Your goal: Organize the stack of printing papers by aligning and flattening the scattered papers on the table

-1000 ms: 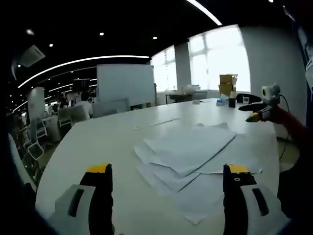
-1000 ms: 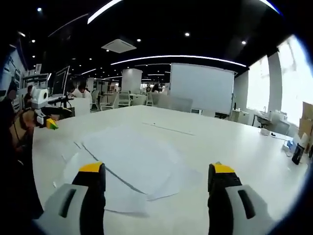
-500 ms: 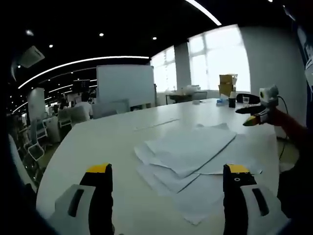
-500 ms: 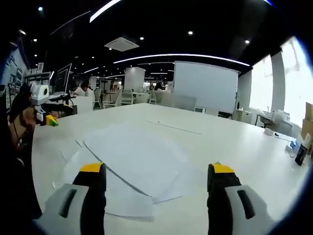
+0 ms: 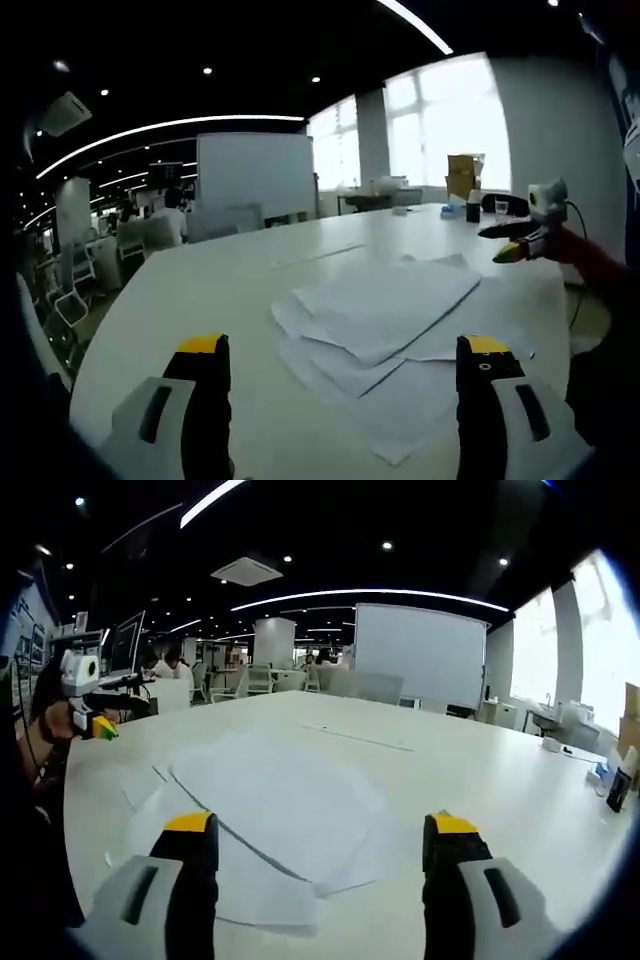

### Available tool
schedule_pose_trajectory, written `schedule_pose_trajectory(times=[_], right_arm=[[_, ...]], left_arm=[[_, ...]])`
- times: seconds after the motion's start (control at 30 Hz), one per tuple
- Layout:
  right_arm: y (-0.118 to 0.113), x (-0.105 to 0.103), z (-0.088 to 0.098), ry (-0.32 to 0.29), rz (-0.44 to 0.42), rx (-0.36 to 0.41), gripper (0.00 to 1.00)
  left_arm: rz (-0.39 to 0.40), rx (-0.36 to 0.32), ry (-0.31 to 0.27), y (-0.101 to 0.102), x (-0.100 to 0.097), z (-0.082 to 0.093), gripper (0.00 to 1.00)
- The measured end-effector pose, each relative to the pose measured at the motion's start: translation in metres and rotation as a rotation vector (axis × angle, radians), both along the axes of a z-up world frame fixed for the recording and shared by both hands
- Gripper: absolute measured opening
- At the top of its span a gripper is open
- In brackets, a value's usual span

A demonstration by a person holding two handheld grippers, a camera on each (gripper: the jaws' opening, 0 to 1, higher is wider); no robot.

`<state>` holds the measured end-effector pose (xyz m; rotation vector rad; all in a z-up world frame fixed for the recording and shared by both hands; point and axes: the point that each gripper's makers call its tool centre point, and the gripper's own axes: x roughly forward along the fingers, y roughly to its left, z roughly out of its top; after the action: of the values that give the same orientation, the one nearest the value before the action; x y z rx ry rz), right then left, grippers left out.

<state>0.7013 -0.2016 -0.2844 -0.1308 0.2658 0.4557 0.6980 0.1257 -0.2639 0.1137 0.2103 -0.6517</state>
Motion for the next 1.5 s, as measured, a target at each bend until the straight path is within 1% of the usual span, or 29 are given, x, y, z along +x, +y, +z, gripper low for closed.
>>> schedule_pose_trajectory(times=[0.4,0.6,1.5], right_arm=[[0.003,0.001,-0.006,0.009,0.005,0.005,0.79],[0.006,0.002,-0.005,0.011,0.014,0.04,0.79],[0.008,0.008,-0.014,0.026,0.017,0.024,0.78]], left_arm=[[-0.005,-0.003,-0.001,-0.003,-0.002,0.0,0.96],[-0.007,-0.005,-0.004,-0.004,-0.002,0.001,0.96],[-0.006,-0.013,-0.025,-0.002,-0.002,0.007,0.96]])
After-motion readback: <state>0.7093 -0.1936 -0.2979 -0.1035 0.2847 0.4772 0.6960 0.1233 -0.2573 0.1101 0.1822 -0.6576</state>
